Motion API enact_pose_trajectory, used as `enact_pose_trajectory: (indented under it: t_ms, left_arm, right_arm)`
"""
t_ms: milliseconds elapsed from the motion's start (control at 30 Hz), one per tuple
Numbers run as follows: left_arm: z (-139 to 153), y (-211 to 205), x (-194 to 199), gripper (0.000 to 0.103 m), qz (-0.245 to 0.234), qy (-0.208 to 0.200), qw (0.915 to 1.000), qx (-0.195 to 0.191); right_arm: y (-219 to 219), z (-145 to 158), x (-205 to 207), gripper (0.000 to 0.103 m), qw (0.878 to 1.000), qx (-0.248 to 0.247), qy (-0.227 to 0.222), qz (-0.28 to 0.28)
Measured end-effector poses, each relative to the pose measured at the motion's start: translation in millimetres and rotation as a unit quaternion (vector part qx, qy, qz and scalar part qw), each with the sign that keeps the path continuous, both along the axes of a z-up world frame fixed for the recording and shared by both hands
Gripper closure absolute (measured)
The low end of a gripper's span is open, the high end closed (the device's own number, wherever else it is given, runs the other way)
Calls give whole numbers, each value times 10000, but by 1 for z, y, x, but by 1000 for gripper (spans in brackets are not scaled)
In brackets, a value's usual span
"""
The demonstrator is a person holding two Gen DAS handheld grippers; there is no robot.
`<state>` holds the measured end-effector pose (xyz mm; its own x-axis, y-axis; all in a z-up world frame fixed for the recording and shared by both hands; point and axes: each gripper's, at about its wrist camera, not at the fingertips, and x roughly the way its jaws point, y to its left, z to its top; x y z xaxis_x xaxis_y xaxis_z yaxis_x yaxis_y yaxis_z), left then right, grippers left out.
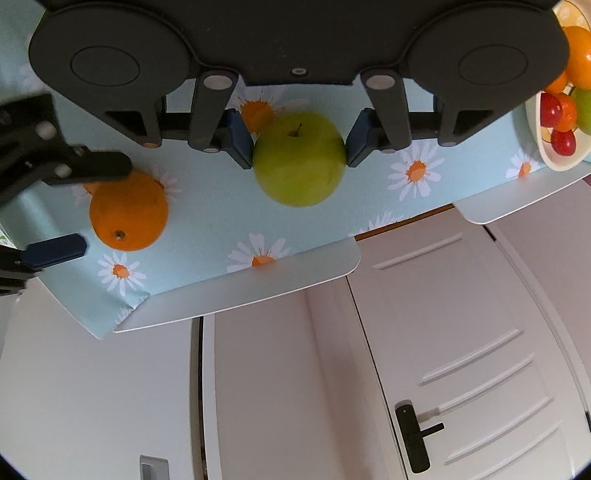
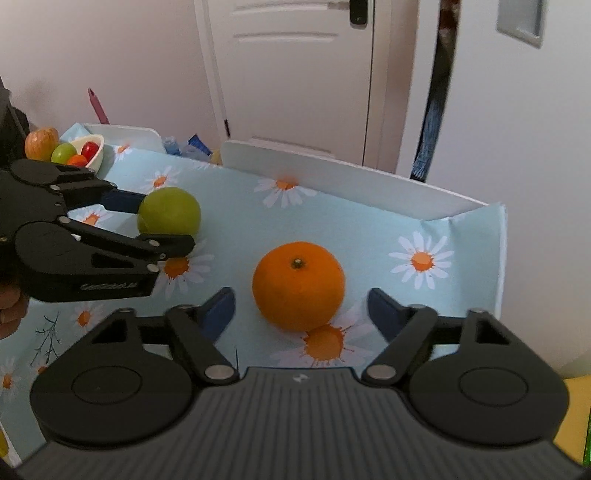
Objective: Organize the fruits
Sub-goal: 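Grasp the green apple with the left tool while the right tool grasps the tangerine, then carry the green apple and tangerine over the cream dish with both tools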
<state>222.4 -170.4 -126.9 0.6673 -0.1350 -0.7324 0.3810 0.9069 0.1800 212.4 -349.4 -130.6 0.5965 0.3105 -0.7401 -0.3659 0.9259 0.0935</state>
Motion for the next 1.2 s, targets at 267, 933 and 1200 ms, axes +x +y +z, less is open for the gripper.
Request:
enact_pose_trajectory:
  t_ms: [267, 933, 1200]
  left_arm:
    - [0, 8, -12, 45, 4, 15, 10000, 64]
    - [26, 45, -48, 45, 533, -112, 9983, -191]
    - [61, 79, -76, 45, 991, -355, 9939, -343]
  right_arm:
    - [8, -6, 7, 19, 10000, -35, 26, 33]
    - [33, 18, -4, 30, 9995, -42, -203, 258]
    - [63, 54, -21, 30, 9984, 171, -318, 428]
